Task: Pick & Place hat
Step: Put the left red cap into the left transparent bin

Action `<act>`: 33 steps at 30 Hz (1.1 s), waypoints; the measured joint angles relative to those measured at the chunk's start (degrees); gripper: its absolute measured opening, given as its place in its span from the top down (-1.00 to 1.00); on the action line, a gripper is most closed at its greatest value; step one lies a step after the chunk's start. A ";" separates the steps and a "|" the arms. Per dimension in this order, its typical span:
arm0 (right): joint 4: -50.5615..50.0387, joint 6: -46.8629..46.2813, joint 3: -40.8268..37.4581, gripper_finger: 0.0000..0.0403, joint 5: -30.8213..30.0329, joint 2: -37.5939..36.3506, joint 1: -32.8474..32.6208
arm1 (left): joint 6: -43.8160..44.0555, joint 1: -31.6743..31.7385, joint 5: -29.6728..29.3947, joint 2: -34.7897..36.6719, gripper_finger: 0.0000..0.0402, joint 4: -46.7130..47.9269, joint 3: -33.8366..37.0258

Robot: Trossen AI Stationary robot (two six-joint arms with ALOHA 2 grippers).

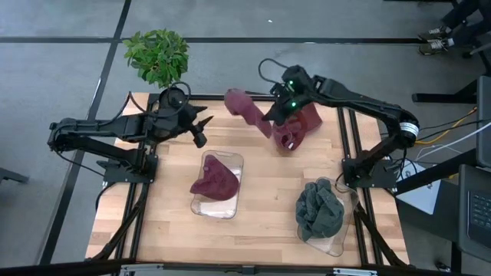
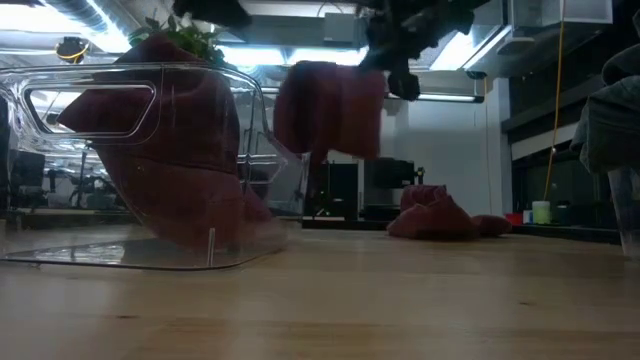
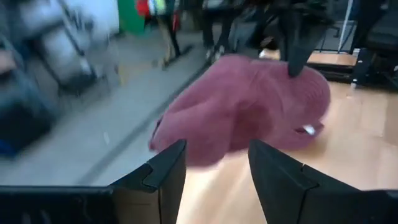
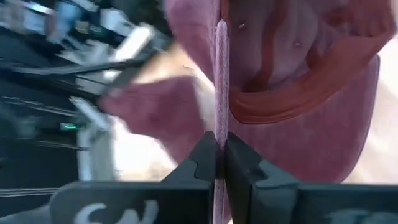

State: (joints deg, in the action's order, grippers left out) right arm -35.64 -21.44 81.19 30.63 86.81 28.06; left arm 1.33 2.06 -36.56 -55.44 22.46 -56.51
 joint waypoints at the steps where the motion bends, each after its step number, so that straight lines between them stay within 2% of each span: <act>1: 1.29 -0.93 0.00 0.93 2.12 -0.26 0.47 | -3.77 -0.02 -0.24 -0.51 0.16 -2.24 -0.02; 5: 8.86 -5.37 0.00 0.93 11.10 -0.36 1.21 | -12.73 -0.02 -4.92 -2.60 0.15 -7.10 -0.02; 10: 16.49 -11.46 0.00 0.93 17.00 -0.36 1.48 | -15.11 -0.02 -5.49 -2.79 0.07 -11.77 -0.02; 19: 24.65 -17.39 0.00 0.93 17.75 -0.36 1.46 | -15.16 -0.52 -5.39 -2.33 -0.23 -10.53 -0.02; 24: 28.64 -19.37 0.00 0.90 20.84 -0.36 1.46 | -16.74 0.93 -6.08 -3.44 -0.39 -10.81 -0.01; 33: 30.38 -19.94 0.00 0.92 22.14 -0.36 1.46 | -17.12 5.48 -7.27 -7.31 -0.40 -15.65 -0.02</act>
State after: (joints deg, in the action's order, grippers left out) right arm -5.26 -41.39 81.19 52.77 86.46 29.52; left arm -15.79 7.54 -43.83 -62.75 6.81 -56.53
